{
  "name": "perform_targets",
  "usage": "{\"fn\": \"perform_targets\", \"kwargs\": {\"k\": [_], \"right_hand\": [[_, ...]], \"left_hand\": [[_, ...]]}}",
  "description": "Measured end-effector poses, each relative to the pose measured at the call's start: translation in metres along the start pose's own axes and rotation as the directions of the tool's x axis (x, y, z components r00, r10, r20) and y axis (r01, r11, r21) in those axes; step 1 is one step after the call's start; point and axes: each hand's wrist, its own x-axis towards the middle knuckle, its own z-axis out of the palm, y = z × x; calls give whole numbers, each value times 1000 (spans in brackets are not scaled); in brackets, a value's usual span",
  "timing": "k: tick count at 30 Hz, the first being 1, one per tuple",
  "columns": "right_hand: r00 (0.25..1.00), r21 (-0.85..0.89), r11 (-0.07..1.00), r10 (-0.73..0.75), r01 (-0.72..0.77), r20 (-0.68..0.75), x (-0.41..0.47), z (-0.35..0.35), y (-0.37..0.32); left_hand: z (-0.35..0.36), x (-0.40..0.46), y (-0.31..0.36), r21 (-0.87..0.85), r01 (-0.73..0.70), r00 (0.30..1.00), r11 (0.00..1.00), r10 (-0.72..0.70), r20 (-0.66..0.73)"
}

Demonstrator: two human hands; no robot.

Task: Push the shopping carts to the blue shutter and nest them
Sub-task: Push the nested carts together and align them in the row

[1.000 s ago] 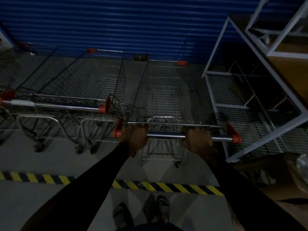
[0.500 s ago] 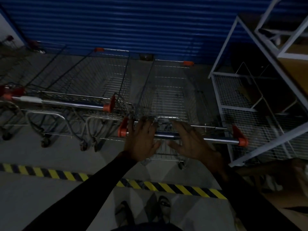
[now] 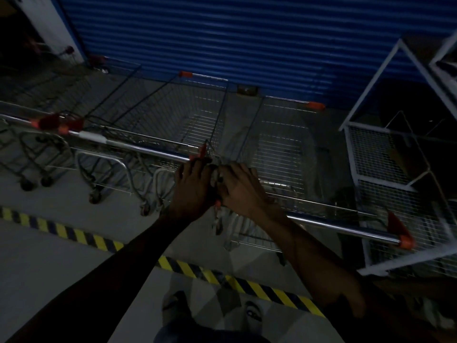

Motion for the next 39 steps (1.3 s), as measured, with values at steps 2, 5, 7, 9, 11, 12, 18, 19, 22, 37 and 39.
{"fn": "perform_targets", "kwargs": {"k": [2,5,7,9,11,12,18,19,22,37,39], "right_hand": [[999,5,1000,-25,25,-36,18,12,-15],[999,-13,999,-35,35,-15,46,33,-42],[1000,-63,998,-1,3,17,67,47,-63],[997,-128,991,33,-23,71,89,58,-87],[988,-151,986,85,-65,129,110,71,-111],[985,-160,983,112,-90,134,120,78,-122],[944,-197,964,223,-177,243,178,111,-161],[929,-199,960,248,-197,277,186,113,-161],[870,-205,944,320,-259,376,209,108,-158],[889,-428,867,385,-255,250,134,126,-184],[888,-405,871,393,-277,238,123,125,-189]], "left_hand": [[0,6,-31,0,11,999,1000,-11,34],[4,11,-85,-4,0,997,1000,1,82],[3,17,-120,14,4,991,1000,-6,133],[7,23,-162,96,24,987,995,-39,155],[11,30,-207,174,71,980,982,-101,169],[12,33,-229,196,85,973,977,-124,193],[14,48,-279,233,-91,967,968,31,252],[13,50,-281,226,-116,962,967,53,268],[7,52,-288,193,-178,940,965,109,322],[-27,14,-324,217,-249,844,944,102,527],[-31,4,-321,204,-234,857,950,103,504]]}}
